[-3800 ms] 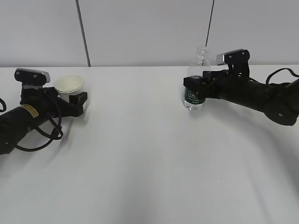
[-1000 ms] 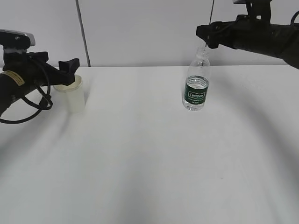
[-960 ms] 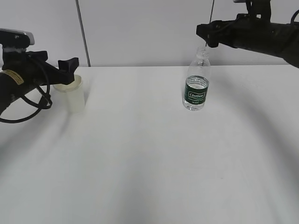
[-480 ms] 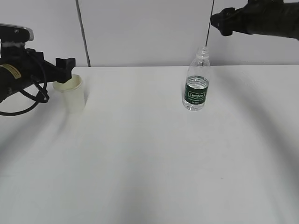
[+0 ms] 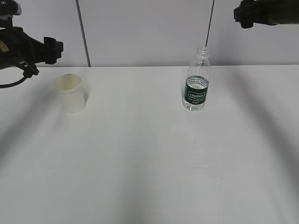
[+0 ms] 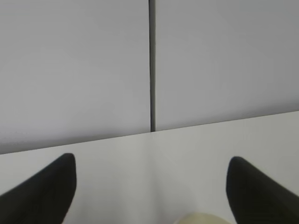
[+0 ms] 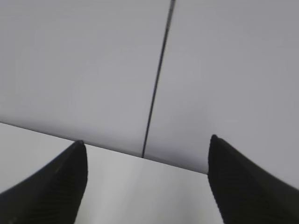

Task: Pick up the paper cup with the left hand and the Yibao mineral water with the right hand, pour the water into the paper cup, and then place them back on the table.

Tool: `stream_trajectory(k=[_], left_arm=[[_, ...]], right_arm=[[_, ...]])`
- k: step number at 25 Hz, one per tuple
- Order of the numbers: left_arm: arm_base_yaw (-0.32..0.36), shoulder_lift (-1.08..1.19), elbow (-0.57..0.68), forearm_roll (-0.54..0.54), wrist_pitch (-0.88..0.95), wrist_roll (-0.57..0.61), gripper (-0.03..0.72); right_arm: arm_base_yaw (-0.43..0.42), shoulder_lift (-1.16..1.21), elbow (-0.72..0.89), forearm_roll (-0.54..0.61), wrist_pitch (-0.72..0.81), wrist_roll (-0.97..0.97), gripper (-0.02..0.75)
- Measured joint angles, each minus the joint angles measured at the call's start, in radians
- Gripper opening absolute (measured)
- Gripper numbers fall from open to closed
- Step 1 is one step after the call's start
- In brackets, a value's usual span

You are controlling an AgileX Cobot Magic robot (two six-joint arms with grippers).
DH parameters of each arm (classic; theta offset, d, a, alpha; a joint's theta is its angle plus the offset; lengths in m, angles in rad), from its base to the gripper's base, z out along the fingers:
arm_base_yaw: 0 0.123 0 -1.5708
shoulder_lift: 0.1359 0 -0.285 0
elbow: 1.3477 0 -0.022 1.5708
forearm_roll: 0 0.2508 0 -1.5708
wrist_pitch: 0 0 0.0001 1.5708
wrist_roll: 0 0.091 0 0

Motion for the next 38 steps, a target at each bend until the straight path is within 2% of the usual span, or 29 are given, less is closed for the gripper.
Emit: stream_trajectory(k=[2,7,9,10,17,18,19,21,23,24,28,32,33,35,36,38], left_arm=[[0.000,-0.020,-0.017,0.000,0.055,0.000,0.590],[0.000,-0.051,-0.036,-0.025,0.177,0.000,0.582],[0.000,-0.061,-0.037,-0.037,0.218,0.000,0.581],[0.000,-0.065,-0.037,-0.047,0.237,0.000,0.581],[0.000,-0.107,-0.088,-0.090,0.428,0.000,0.577],[0.000,-0.113,-0.098,-0.093,0.467,0.000,0.577],[0.000,-0.117,-0.107,-0.097,0.508,0.000,0.577],[0.000,-0.122,-0.127,-0.103,0.585,0.000,0.577],[0.000,-0.122,-0.146,-0.109,0.678,-0.001,0.575],[0.000,-0.122,-0.157,-0.112,0.720,-0.001,0.574],[0.000,-0.122,-0.207,-0.115,0.913,-0.001,0.573],[0.000,-0.122,-0.275,-0.122,1.116,-0.001,0.573],[0.000,-0.122,-0.291,-0.127,1.167,-0.001,0.573],[0.000,-0.122,-0.328,-0.149,1.254,0.006,0.573],[0.000,-0.122,-0.345,-0.166,1.297,0.016,0.573],[0.000,-0.122,-0.366,-0.191,1.366,0.033,0.573]], right_arm=[[0.000,-0.003,0.000,0.000,0.016,0.000,0.590],[0.000,-0.050,0.000,-0.004,0.227,0.000,0.587],[0.000,-0.050,0.000,-0.004,0.227,0.000,0.587],[0.000,-0.066,0.000,0.006,0.340,0.000,0.587],[0.000,-0.098,-0.001,0.100,0.504,-0.043,0.587],[0.000,-0.107,-0.001,0.190,0.556,-0.107,0.587],[0.000,-0.109,-0.001,0.215,0.565,-0.118,0.587],[0.000,-0.116,-0.001,0.334,0.606,-0.209,0.586],[0.000,-0.115,-0.001,0.373,0.613,-0.238,0.586],[0.000,-0.121,-0.001,0.520,0.657,-0.337,0.586],[0.000,-0.132,-0.019,0.684,0.752,-0.462,0.586],[0.000,-0.132,-0.019,0.684,0.752,-0.462,0.586],[0.000,-0.132,-0.095,0.859,0.964,-0.599,0.586],[0.000,-0.132,-0.113,0.882,1.012,-0.617,0.586],[0.000,-0.132,-0.150,0.929,1.108,-0.637,0.586],[0.000,-0.134,-0.181,0.957,1.188,-0.654,0.586]])
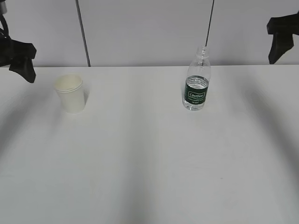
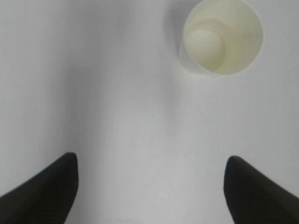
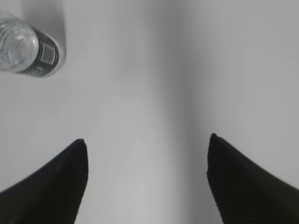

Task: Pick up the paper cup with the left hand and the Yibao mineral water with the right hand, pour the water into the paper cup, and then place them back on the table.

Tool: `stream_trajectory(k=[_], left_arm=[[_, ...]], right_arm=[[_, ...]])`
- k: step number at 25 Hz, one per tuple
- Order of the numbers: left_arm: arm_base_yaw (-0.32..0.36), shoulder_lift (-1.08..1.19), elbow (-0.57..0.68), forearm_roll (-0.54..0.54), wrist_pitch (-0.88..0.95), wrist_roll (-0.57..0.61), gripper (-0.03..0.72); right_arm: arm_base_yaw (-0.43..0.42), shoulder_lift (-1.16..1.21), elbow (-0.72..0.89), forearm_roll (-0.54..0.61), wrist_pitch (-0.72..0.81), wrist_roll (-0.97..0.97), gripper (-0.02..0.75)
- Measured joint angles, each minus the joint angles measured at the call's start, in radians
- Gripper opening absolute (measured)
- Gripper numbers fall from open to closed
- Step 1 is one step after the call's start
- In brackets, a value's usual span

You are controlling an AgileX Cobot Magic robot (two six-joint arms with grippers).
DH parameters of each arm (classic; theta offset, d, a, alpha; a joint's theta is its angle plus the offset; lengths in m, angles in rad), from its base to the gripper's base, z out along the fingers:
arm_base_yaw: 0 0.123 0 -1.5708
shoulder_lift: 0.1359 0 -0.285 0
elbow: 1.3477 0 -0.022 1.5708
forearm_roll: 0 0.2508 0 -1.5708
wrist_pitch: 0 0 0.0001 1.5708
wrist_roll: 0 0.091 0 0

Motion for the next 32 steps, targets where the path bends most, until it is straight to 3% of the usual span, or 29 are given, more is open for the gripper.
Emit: stream_trajectory(k=[13,20,32], left_arm=[[0.000,0.000,-0.010,-0.039,0.258,0.043,0.559],[0.000,-0.025,-0.005,-0.080,0.259,0.055,0.559],[-0.006,-0.397,0.283,-0.105,0.264,0.082,0.556]], right_arm=[[0.000,-0.048,-0.052,0.097,0.078,-0.045,0.586],[0.000,-0.181,0.079,0.097,0.083,-0.060,0.586],[0.000,-0.583,0.417,0.099,0.088,-0.061,0.586]])
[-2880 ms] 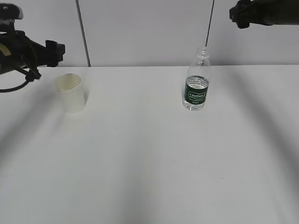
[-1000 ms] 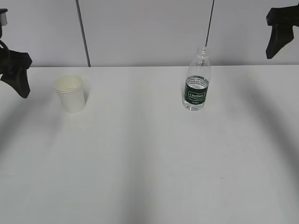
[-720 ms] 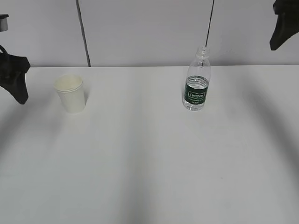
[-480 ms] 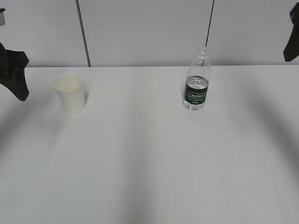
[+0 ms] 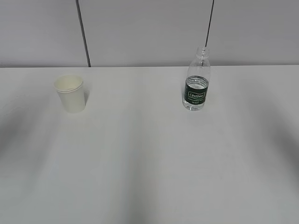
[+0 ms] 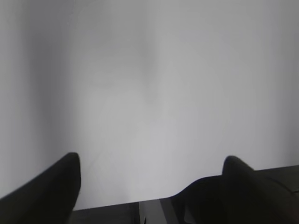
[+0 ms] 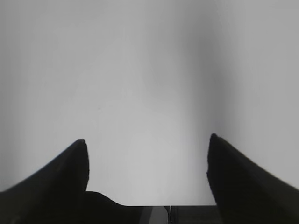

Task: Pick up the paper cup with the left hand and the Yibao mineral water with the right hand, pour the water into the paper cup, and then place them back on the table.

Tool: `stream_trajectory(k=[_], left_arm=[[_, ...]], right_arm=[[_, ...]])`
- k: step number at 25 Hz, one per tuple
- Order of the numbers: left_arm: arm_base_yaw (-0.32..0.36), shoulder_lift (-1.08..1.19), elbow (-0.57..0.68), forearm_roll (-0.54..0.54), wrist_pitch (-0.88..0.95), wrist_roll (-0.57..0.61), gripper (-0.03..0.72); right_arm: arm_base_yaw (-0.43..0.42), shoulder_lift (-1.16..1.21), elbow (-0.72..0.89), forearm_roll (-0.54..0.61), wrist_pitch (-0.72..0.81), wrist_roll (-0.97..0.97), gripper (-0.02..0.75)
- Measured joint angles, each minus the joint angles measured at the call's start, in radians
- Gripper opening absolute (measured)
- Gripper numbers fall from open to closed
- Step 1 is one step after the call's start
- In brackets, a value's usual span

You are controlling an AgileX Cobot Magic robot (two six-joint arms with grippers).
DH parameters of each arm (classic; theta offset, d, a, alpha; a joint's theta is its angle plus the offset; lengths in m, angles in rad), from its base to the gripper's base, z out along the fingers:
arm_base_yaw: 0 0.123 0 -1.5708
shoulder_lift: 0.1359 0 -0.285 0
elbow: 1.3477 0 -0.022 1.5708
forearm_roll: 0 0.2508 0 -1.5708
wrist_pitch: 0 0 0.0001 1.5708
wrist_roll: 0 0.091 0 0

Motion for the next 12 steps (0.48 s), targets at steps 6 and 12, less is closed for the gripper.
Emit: stream_trajectory(k=[6,12], left_arm=[[0.000,-0.252,0.150,-0.003,0.013,0.002,0.556],[0.000,-0.483,0.272,-0.003,0.019,0.002,0.549]], right_arm=[[0.000,-0.209,0.138,-0.018,0.002,-0.004,0.586],[0.000,-0.418,0.250,-0.061,0.007,-0.007,0.586]])
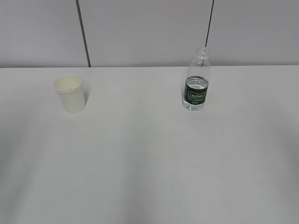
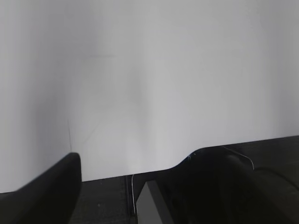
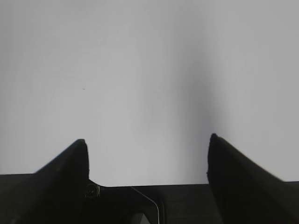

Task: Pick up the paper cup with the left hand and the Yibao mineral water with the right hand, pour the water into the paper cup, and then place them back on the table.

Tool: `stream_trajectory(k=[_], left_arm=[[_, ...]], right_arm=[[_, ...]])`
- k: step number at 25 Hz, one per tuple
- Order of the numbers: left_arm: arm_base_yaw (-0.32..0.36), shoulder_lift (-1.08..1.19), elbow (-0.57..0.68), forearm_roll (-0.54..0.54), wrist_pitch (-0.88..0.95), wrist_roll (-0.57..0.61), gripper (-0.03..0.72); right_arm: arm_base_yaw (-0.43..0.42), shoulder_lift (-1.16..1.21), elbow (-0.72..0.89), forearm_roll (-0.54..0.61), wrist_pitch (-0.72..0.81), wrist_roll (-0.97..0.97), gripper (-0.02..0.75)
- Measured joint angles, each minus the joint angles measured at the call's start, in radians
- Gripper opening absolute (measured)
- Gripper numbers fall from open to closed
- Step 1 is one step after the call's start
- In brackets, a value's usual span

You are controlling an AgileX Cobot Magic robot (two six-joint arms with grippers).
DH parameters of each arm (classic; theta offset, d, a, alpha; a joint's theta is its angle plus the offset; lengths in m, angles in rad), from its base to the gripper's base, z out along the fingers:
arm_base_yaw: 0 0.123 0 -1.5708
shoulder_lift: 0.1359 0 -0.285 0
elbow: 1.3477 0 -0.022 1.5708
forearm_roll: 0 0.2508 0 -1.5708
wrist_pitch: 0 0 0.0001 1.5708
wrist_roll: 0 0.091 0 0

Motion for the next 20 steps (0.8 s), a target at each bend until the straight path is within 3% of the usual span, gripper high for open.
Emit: stream_trajectory(k=[20], left_arm=[[0.000,-0.682,0.267,-0.027,-0.054,0.001,0.506]], right_arm=[[0.000,-0.549,0.327,0.000,0.013,-0.041,0.585]])
